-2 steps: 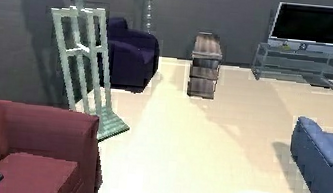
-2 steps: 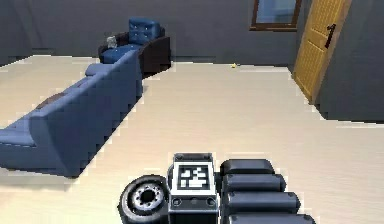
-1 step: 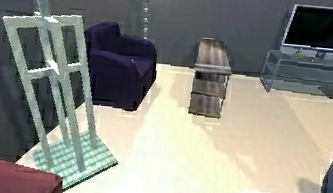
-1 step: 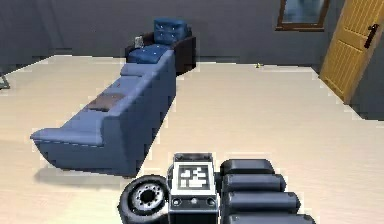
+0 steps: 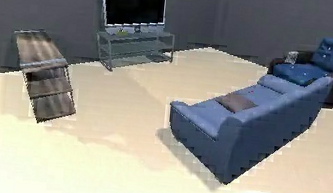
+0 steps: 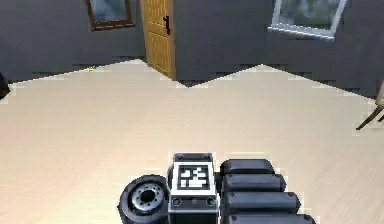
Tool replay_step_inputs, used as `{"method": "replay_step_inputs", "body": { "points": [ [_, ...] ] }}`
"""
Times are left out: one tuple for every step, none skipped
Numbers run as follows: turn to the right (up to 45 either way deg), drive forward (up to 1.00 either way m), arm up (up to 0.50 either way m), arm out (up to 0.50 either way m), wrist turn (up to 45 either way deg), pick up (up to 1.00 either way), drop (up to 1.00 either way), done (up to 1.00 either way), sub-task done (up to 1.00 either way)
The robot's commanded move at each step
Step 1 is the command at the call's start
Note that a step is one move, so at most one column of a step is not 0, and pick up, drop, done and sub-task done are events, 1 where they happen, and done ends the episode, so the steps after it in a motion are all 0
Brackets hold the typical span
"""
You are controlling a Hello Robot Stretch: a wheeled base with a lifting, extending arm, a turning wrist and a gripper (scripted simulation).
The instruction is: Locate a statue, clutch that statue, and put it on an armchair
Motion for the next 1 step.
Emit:
{"method": "replay_step_inputs", "body": {
  "points": [
    [45.0, 0.0, 0.0, 0.0, 0.0, 0.0, 0.0, 0.0, 0.0]
  ]
}}
